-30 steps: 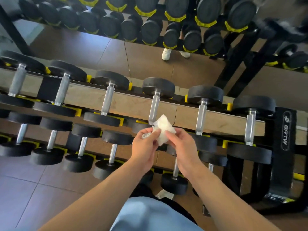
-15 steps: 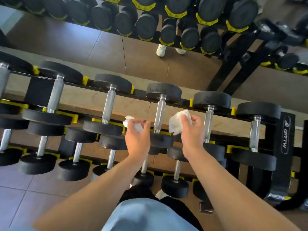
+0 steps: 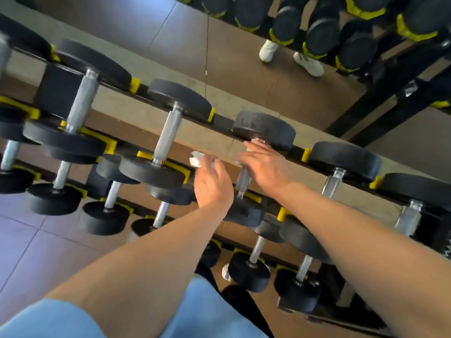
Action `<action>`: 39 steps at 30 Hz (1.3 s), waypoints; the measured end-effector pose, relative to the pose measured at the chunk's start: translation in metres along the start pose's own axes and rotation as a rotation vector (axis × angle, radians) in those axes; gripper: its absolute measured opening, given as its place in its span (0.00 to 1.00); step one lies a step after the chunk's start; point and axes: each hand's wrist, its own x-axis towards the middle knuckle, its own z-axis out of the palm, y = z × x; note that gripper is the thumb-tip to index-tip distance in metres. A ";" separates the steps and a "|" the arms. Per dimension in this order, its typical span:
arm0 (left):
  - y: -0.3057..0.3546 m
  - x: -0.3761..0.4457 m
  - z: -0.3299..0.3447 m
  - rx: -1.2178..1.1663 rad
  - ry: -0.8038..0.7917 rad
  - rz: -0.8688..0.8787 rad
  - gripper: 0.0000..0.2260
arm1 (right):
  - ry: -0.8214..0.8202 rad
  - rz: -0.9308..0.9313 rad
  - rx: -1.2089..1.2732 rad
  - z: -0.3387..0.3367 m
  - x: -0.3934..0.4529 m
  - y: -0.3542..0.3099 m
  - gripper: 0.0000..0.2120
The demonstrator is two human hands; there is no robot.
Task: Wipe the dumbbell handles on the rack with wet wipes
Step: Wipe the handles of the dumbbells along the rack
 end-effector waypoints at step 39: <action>0.002 -0.006 0.003 -0.007 0.036 0.025 0.15 | 0.399 0.937 0.995 -0.017 -0.038 -0.039 0.11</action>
